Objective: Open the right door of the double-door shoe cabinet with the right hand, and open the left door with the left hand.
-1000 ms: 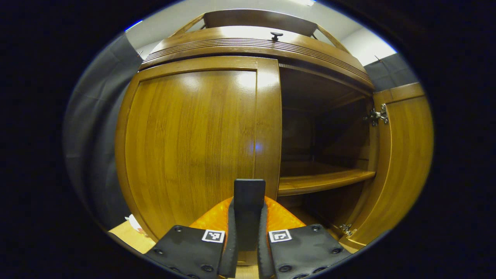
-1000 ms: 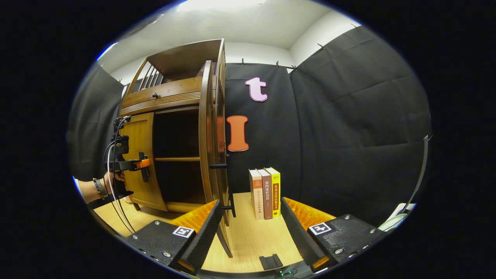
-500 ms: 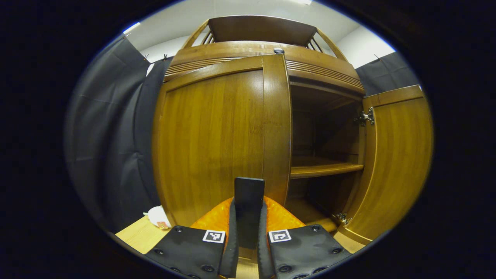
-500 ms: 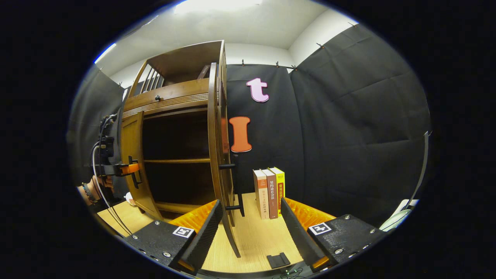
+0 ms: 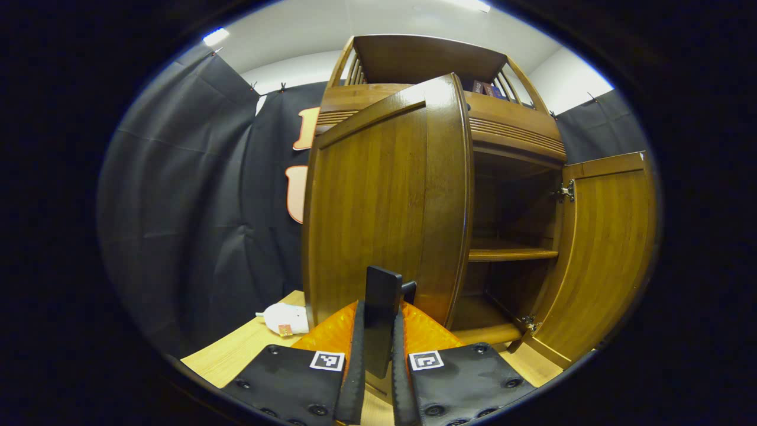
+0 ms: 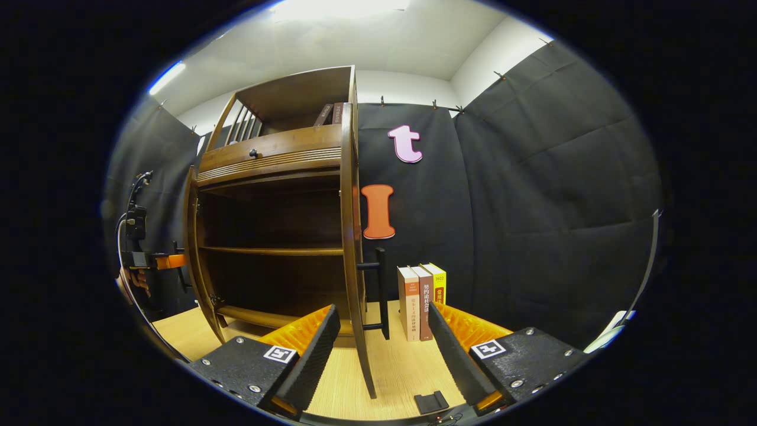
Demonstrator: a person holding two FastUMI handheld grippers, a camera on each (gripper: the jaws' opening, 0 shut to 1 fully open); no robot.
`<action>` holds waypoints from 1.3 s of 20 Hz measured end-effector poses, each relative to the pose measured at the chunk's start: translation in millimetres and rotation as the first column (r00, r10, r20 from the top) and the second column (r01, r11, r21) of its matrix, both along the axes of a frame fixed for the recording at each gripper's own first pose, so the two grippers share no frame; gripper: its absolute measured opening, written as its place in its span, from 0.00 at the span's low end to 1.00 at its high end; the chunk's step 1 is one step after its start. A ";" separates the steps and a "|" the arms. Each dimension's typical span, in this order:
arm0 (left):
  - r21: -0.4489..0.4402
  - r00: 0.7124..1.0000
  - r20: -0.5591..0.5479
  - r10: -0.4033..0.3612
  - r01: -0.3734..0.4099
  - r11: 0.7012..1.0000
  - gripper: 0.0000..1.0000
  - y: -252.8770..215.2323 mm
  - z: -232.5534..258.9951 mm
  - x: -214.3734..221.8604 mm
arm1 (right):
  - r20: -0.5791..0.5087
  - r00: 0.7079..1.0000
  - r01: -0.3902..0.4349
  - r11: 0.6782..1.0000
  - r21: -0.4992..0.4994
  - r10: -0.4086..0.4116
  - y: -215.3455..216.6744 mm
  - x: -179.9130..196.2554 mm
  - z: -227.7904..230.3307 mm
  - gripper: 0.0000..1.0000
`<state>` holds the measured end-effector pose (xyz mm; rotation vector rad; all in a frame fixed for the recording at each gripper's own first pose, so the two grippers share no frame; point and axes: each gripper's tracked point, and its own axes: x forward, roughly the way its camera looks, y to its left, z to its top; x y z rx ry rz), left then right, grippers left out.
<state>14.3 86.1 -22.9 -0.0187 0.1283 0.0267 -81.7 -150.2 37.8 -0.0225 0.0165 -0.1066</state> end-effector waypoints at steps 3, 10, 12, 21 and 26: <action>0.016 0.999 0.009 0.034 -0.034 0.999 0.24 25.0 3.0 -12.5 | -0.001 1.000 -0.014 1.000 -0.003 0.014 10.4 1.6 -1.2 0.99; -0.013 0.994 0.015 0.107 -0.106 0.994 0.25 91.3 3.0 -36.1 | 0.001 1.000 -0.014 1.000 -0.009 0.014 28.1 6.7 -3.2 0.92; 0.008 0.991 0.034 0.126 -0.126 0.992 0.17 116.2 2.3 -38.3 | 0.005 1.000 -0.010 1.000 -0.003 0.010 31.4 6.3 -2.4 0.92; 0.026 0.990 0.064 -0.124 0.123 0.992 0.13 175.8 3.5 -33.9 | -0.011 1.000 0.020 1.000 -0.003 -0.020 36.5 0.9 -2.9 0.92; 0.000 0.969 0.068 -0.239 0.239 0.971 0.03 211.3 5.4 -27.2 | -0.013 1.000 0.021 1.000 0.012 -0.021 42.4 6.9 6.1 0.92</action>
